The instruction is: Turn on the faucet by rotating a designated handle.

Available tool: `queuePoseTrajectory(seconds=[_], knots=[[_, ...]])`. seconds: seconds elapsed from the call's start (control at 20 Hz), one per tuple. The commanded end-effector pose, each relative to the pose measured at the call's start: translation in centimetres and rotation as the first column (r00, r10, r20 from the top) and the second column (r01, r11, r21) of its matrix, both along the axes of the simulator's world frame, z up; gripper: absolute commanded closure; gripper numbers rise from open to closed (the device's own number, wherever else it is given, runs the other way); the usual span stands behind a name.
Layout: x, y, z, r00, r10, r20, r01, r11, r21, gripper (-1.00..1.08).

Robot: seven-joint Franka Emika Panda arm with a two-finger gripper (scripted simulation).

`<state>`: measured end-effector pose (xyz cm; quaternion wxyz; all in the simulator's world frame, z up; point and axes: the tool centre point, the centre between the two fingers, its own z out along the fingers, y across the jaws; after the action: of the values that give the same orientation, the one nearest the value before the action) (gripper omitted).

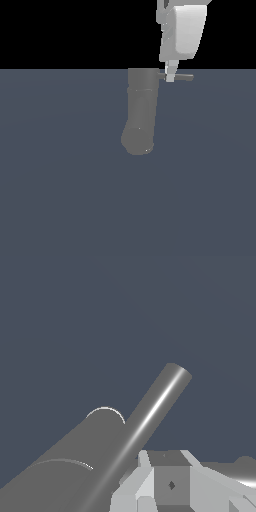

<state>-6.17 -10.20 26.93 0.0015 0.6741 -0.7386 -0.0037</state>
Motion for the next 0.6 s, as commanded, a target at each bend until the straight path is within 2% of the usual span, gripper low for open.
queuePoseTrajectory(seconds=[0.0, 0.55], knots=[[0.5, -2.6, 0.0, 0.999, -0.036, 0.007, 0.036, 0.999, -0.004, 1.08], [2.4, -5.9, 0.0, 0.999, -0.052, 0.007, 0.052, 0.999, -0.004, 1.08]])
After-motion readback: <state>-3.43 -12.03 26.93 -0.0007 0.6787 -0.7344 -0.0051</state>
